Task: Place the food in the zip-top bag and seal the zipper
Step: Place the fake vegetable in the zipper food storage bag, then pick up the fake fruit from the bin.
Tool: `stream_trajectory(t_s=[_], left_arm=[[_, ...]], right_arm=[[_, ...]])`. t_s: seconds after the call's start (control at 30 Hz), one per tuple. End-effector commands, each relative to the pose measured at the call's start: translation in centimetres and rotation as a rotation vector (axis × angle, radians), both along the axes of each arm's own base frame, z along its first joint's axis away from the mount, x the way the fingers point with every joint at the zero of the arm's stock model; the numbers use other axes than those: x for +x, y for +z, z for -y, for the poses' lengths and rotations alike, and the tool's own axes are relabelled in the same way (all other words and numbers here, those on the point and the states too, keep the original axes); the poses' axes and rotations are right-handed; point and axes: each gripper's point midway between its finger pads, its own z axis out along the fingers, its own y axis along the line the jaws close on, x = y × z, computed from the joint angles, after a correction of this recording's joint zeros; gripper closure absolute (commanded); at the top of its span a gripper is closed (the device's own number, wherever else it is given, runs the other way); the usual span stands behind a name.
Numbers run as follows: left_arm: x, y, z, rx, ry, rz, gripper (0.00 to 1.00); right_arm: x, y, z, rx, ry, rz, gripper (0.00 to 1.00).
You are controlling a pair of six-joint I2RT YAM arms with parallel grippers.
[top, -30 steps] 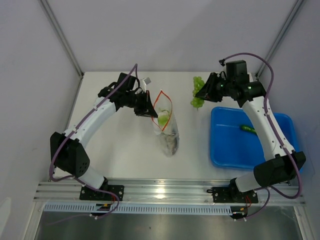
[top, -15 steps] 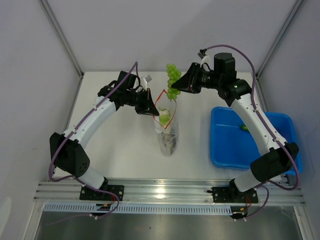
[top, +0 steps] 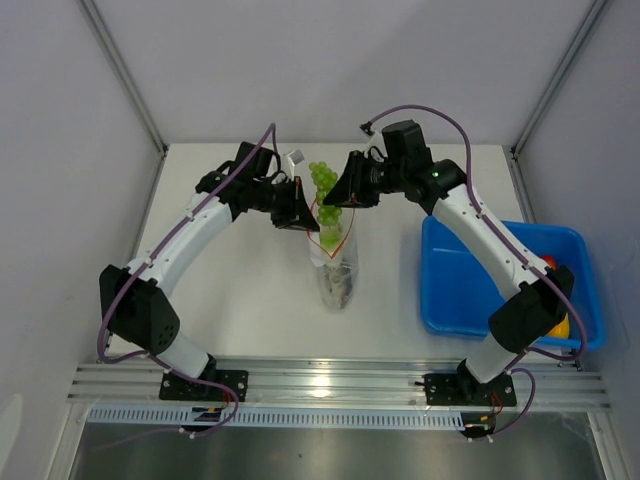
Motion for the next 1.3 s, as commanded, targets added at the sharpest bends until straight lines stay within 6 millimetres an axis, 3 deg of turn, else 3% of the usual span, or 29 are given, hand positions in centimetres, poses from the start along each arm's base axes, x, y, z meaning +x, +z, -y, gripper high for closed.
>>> stream_trajectory(t_s=[0.0,0.2,0.5,0.73,0.9,1.1,1.27], left_arm=[[0.0,3.1,0.9,-0.068,-0.02,0.066,0.99],[0.1,3.3,0.9,-0.069,-0.014,0.066,1.0],[0.3,3.2,0.9,-0.063,-0.003,0.063,0.99],[0.4,3.5,1.0,-0.067,-0.002,0.069,0.99],[0.4,3.3,0.9,-0.063,-0.005,0.07,1.0],[0.1,3.1,1.0,-0.058,-0.011,0.064,0.99],[0.1,2.8,1.0,-0.054,-0.014,0.059,0.99]], right_arm=[[-0.3,0.4,1.3,-0.075,-0.022,0.053,0.92],[-2.1,-0.8,1.6,-0.14,0.008,0.04,0.88],[-4.1,-2.1,1.6,-0.199,0.076,0.026,0.63],[-5.2,-2.2,2.1,-0.214,0.086,0.024,0.36],[-5.1,-1.5,2.7,-0.222,0.063,0.051,0.29],[-4.0,0.0,4.1,-0.227,-0.008,0.081,0.27],[-1.9,0.8,7.6,-0.255,-0.148,0.067,0.27]])
